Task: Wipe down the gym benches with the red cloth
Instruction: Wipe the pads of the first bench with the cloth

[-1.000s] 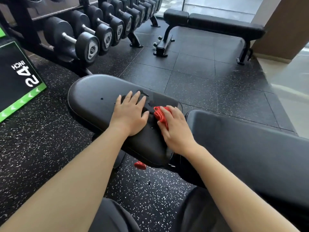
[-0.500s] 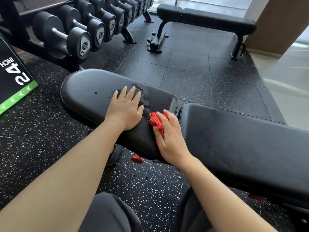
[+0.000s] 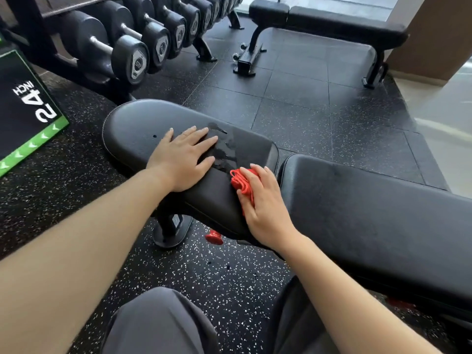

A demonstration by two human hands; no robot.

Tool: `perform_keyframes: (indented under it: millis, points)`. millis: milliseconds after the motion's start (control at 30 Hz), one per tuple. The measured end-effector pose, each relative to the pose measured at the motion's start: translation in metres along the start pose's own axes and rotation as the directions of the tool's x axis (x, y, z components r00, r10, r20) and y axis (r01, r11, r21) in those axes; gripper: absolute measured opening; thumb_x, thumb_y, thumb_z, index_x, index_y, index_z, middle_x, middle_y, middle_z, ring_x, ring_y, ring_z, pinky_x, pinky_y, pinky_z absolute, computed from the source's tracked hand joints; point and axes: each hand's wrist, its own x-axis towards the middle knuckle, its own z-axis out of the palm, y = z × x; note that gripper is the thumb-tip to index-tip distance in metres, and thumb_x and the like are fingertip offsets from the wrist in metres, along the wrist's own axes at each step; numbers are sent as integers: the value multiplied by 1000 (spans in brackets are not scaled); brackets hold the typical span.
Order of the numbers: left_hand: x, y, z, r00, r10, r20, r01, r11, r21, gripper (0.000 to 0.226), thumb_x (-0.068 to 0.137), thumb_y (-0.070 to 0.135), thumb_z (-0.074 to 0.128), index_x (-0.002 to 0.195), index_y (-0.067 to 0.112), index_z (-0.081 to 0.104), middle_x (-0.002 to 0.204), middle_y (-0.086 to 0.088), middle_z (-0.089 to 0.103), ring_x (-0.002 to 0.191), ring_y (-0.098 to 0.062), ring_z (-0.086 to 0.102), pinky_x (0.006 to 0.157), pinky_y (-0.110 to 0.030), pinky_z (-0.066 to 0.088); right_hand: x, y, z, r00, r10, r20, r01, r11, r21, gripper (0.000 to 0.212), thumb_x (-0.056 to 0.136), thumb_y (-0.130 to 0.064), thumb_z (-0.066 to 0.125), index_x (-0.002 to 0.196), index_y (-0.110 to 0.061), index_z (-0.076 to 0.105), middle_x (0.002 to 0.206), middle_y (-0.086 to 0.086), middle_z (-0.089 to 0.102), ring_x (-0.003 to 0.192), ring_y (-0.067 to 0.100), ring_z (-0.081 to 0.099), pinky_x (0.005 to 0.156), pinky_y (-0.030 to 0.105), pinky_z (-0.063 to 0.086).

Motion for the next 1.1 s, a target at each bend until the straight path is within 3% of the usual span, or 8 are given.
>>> perform_keyframes:
  millis: [233,467,600,733,900,1100]
  points:
    - [3,2,4,997,-56,-53,55,998,-23,60,96,47,27,150,24,15,158,10,10,145,-9,4,119,-38,3,65,-3,4,999,12,31,-5,972,-235,49,97,-36,40,142,-16,35,148,10,33,139,30,22,113,43,21]
    - [3,0,5,995,-53,-79,48,997,-62,55,98,39,29,150,25,19,157,11,13,145,-8,7,119,-36,4,31,-9,-4,993,-63,100,82,976,-200,57,92,-42,32,144,-20,31,151,5,30,141,28,18,114,41,19]
    - [4,0,5,994,-49,-94,42,996,-72,54,97,38,31,149,25,21,157,11,15,145,-8,8,118,-35,4,75,1,-1,992,-40,120,65,976,-208,53,96,-38,40,144,-16,32,151,10,29,141,30,19,117,40,16]
    - [5,-1,6,992,-50,-113,43,997,-70,54,97,38,33,148,26,23,156,11,17,144,-8,10,118,-35,6,126,8,4,998,-8,62,23,971,-239,50,97,-37,41,141,-13,36,143,12,38,134,31,29,111,42,25]
    - [5,-1,4,992,-57,-115,49,996,-75,53,97,37,34,148,27,26,156,12,19,144,-8,12,117,-34,6,161,8,0,987,89,132,-59,975,-214,47,97,-41,38,139,-20,37,142,8,39,131,30,33,106,45,31]
    - [2,1,4,991,-61,-119,50,995,-89,52,97,35,34,148,25,26,156,11,20,144,-9,12,117,-34,5,111,12,-5,991,-77,108,99,971,-217,50,95,-36,42,140,-15,38,140,11,42,131,32,33,110,44,27]
